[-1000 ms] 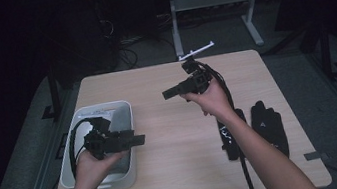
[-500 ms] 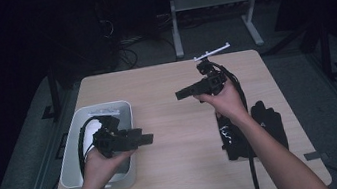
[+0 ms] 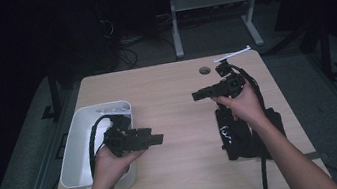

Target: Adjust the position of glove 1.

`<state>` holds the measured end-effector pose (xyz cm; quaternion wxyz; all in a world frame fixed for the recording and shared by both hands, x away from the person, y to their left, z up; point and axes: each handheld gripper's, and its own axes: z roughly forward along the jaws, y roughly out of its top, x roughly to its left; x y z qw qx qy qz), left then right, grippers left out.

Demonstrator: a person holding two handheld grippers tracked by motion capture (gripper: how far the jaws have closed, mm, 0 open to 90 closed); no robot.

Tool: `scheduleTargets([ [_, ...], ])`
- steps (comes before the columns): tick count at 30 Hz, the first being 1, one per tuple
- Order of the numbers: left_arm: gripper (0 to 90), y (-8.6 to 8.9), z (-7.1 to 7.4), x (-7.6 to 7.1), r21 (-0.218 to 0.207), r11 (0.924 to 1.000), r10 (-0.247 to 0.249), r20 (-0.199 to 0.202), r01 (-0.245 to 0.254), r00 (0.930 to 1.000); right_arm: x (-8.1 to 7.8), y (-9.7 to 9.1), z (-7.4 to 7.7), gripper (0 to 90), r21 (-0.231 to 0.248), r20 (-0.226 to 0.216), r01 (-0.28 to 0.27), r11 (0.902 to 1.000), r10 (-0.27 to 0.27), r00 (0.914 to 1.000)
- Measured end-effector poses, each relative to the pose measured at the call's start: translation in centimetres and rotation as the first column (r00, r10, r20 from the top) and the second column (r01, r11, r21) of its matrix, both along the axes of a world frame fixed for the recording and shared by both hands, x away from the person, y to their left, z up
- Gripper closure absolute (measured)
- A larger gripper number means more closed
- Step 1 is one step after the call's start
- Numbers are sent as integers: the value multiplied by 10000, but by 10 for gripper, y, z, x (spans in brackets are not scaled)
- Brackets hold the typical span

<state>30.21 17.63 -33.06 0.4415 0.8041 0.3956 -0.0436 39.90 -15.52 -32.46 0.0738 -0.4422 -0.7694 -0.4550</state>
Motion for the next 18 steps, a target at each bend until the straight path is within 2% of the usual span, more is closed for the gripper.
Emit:
scheduleTargets([
  [5,365,-7,-2,0,-13,10000,-98,-32,98,9999,-5,-11,-4,542,51,-160,170,9998,-170,9997],
  [13,363,-20,-3,-1,43,9994,-355,5,355,9994,-15,-29,-9,535,47,-95,272,9996,-272,9996],
  [18,360,-30,-5,0,18,9989,-466,-50,466,9989,-22,-46,-13,534,-12,-105,459,9989,-459,9989],
])
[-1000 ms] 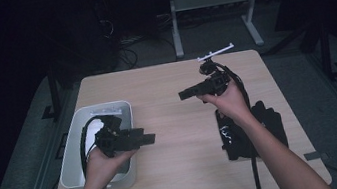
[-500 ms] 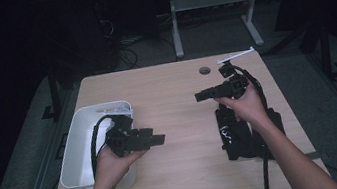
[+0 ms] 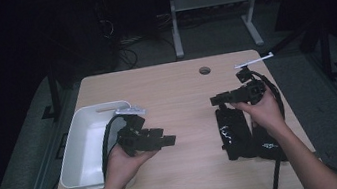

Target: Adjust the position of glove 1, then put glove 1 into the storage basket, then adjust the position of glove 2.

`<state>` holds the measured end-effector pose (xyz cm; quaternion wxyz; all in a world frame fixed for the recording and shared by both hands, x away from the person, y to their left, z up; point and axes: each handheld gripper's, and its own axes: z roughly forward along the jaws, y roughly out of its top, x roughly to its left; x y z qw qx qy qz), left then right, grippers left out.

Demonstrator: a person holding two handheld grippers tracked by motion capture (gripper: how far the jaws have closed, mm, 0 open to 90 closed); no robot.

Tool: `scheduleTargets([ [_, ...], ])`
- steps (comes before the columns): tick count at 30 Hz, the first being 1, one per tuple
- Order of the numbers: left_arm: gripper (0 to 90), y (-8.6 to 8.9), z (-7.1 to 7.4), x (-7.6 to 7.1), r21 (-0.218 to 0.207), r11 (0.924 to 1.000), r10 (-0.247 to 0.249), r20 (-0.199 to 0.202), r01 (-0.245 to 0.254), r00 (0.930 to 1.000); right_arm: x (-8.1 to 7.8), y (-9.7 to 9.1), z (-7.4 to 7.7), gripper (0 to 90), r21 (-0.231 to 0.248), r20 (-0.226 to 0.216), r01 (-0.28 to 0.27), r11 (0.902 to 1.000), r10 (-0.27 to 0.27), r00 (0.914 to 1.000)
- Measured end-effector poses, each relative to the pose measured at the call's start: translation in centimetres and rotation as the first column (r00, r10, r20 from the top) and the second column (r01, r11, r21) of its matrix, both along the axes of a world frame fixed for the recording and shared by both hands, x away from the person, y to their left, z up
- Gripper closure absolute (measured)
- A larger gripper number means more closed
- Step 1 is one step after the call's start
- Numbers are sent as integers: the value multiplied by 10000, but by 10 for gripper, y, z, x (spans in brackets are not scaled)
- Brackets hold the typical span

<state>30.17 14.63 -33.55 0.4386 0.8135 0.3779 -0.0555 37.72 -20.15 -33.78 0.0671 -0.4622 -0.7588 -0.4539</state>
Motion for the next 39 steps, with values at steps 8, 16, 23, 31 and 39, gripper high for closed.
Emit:
scheduleTargets([
  [8,345,-12,-3,0,92,9996,-272,31,272,9996,-11,-24,-9,527,44,-53,398,9992,-398,9992],
  [16,341,-20,-5,0,111,9990,-440,-31,440,9990,-20,-45,-15,527,138,-47,719,9973,-719,9974],
  [23,340,-23,-6,0,115,9986,-510,-26,510,9987,-25,-55,-19,525,124,-130,832,9965,-830,9965],
  [31,339,-29,-8,1,97,9985,-537,-58,537,9985,-29,-61,-27,522,22,-221,881,9961,-881,9959],
  [39,338,-37,-11,2,143,9975,-697,-50,697,9976,-38,-77,-41,519,-41,-391,1129,9936,-1129,9928],
])
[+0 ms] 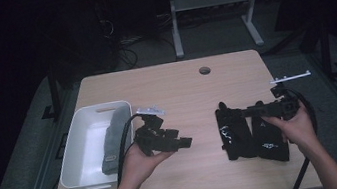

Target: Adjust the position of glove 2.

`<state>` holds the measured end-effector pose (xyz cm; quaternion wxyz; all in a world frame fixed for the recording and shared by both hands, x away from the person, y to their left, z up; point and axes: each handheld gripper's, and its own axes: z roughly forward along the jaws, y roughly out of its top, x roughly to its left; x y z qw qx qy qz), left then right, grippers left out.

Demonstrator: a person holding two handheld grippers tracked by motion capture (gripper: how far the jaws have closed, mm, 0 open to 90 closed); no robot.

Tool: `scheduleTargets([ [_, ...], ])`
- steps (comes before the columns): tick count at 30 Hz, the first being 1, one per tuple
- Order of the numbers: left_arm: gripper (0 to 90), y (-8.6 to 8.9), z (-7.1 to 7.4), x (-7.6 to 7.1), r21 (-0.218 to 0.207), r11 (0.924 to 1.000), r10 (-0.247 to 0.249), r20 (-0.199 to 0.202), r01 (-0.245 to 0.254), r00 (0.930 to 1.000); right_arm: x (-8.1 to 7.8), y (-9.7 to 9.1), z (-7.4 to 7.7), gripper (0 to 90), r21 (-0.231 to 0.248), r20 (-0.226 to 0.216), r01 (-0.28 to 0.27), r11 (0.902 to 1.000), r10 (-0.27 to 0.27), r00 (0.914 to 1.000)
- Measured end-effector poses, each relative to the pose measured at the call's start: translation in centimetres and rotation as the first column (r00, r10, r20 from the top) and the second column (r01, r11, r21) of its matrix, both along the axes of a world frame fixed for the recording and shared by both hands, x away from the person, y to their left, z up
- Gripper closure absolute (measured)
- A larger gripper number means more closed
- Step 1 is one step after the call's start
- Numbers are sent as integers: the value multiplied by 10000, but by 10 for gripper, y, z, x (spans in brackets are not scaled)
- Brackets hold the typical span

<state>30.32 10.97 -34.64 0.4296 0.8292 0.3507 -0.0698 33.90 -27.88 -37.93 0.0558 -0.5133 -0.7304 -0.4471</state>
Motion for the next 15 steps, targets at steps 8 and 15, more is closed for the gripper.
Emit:
scheduleTargets([
  [8,336,-12,-4,2,-7,9998,-198,-41,198,9998,-7,-19,-11,518,112,-6,348,9993,-348,9994],
  [15,336,-19,-8,2,-76,9993,-370,-81,369,9993,-13,-28,-25,518,-67,-210,448,9990,-449,9988],
])
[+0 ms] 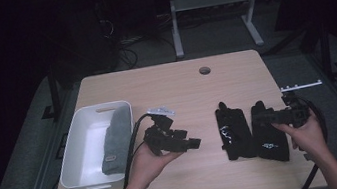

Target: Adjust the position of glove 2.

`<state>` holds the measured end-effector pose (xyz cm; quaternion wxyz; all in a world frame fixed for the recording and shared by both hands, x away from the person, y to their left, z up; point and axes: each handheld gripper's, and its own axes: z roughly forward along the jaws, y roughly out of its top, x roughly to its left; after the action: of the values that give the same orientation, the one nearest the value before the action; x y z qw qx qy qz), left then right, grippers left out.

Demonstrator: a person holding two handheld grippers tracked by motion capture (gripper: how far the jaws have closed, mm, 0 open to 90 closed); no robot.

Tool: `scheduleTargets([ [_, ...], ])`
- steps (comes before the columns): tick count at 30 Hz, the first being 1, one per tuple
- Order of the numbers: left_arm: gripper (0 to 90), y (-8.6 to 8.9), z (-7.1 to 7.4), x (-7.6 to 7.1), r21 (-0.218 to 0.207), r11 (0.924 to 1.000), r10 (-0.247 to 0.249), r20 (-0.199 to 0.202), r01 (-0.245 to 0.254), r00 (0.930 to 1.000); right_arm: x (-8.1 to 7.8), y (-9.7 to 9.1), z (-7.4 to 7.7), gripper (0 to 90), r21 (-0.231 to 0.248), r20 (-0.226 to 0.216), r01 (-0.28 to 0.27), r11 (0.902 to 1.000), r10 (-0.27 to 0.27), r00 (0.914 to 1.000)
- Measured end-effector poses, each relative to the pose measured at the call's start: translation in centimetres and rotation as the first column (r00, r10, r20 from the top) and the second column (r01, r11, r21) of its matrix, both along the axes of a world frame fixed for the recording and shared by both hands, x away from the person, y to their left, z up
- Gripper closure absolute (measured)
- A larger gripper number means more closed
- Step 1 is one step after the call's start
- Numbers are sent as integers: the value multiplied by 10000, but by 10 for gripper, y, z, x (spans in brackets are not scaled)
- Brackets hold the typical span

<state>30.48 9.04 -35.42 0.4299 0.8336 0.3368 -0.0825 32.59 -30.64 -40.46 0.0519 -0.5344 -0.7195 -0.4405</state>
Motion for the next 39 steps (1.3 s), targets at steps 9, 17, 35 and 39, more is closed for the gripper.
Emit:
scheduleTargets([
  [9,335,-5,-2,0,-53,10000,-13,-63,13,10000,-4,-8,-14,518,-156,-221,116,9998,-120,9997],
  [17,332,-12,-4,-1,-17,9999,-162,-79,162,9998,-9,-14,-22,518,-626,-140,167,9979,-176,9997],
  [35,321,-20,-10,0,25,9993,-367,-155,367,9992,-8,-27,-34,507,-2737,217,886,9577,-859,9961],
  [39,318,-20,-12,-1,19,9993,-381,-184,381,9991,-7,-25,-38,500,-3168,451,965,9436,-866,9952],
])
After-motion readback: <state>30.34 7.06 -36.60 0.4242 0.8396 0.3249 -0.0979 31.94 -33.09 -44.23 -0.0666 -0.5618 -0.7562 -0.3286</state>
